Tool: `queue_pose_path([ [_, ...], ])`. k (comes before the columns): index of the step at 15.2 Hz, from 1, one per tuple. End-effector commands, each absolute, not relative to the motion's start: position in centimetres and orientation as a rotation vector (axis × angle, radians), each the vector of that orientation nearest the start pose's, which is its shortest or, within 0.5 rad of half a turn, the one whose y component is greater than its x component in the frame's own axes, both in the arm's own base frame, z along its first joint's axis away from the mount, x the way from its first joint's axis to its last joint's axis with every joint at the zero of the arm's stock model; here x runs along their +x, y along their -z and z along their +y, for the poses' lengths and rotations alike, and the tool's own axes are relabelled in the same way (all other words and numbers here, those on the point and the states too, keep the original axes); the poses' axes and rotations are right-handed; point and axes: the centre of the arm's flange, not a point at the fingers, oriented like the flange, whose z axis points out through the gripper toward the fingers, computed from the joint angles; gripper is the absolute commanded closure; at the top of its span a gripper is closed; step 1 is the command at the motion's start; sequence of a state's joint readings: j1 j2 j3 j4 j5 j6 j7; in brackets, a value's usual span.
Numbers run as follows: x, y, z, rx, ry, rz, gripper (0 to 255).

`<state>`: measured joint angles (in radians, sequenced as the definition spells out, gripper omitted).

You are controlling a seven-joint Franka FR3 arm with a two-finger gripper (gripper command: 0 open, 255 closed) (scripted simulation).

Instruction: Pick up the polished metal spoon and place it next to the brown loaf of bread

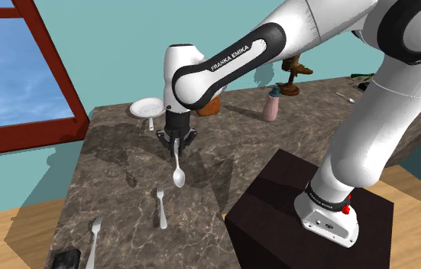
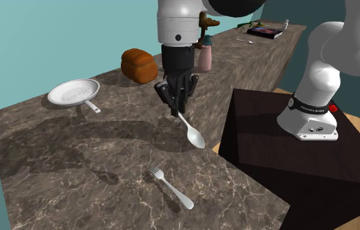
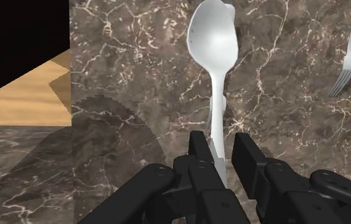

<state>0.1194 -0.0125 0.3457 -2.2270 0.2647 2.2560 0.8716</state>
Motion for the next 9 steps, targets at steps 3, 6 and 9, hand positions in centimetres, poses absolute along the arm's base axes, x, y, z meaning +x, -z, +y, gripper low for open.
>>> queue_pose_path([
  [3,48.7,-38.3,19.5,-2.834,-0.14,0.83,255],
  [6,50.1,-38.4,15.8,-2.834,-0.14,0.83,255],
  [9,51.6,-38.4,12.1,-2.834,-0.14,0.83,255],
])
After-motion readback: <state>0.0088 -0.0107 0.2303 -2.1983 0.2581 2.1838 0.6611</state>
